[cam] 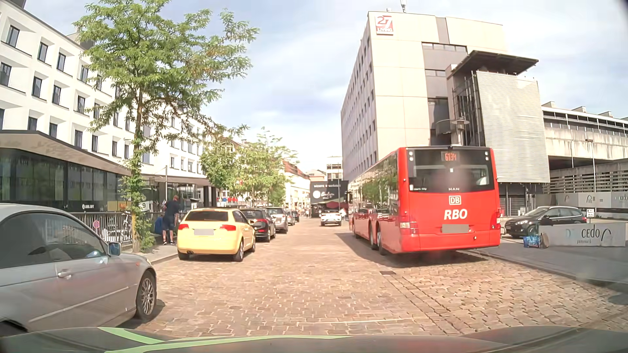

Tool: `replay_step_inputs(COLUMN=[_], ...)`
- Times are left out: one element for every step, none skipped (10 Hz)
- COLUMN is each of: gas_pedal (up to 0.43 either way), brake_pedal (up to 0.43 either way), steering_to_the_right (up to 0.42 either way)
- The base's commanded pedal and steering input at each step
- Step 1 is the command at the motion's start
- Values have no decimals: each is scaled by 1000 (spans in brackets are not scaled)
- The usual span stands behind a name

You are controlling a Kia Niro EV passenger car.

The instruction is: Follow the waypoints while adhering to traffic rules and regulations

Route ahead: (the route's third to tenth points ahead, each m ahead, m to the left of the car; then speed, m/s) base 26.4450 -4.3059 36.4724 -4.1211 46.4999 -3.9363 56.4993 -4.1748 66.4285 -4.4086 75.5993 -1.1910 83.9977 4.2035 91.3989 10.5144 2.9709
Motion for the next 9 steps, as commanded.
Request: replay_step_inputs(gas_pedal=[0, 0, 0, 0, 0, 0, 0, 0, 0], brake_pedal=[98, 104, 116, 122, 140, 140, 146, 152, 152], steering_to_the_right=[-23, -21, -21, -21, -19, -18, -18, -18, -19])
